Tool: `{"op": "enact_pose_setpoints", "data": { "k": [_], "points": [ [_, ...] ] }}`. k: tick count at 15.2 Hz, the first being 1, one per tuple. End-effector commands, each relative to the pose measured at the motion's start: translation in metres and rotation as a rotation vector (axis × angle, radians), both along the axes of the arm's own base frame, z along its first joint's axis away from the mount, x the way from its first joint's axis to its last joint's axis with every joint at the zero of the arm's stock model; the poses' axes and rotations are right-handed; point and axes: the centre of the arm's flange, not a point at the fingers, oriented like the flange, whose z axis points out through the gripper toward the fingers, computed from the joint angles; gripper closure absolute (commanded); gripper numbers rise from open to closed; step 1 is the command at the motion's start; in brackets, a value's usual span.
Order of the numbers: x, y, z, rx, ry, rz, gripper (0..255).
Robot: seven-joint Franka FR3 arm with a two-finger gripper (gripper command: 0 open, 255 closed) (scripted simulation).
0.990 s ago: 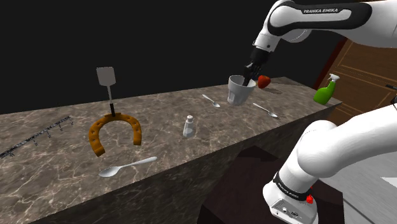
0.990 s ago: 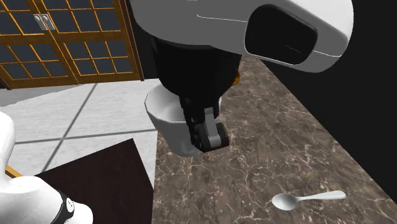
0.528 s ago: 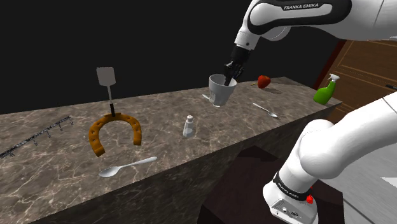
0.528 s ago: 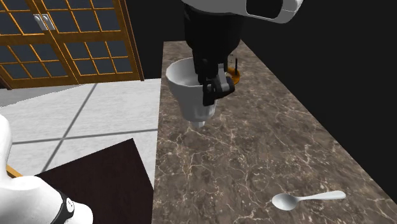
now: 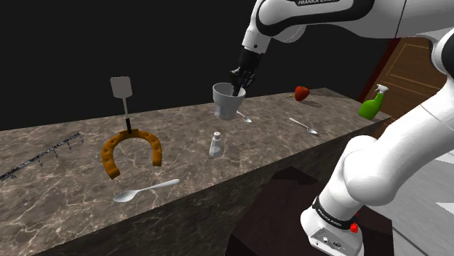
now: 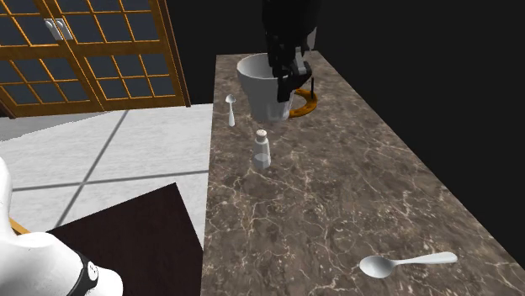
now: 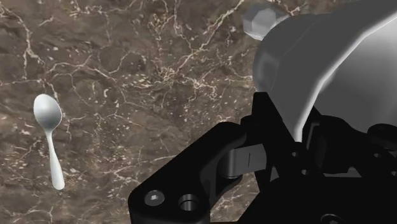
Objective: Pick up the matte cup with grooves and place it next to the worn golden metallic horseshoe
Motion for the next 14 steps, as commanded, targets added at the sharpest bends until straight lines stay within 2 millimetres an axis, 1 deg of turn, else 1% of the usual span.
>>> {"op": "enact_pose_setpoints", "data": {
  "k": [1,14],
  "points": [
    [0.019,0.023,-0.004,0.001,0.000,-0.001,255],
    [0.132,0.153,-0.004,0.001,0.000,-0.001,255]
  ]
}}
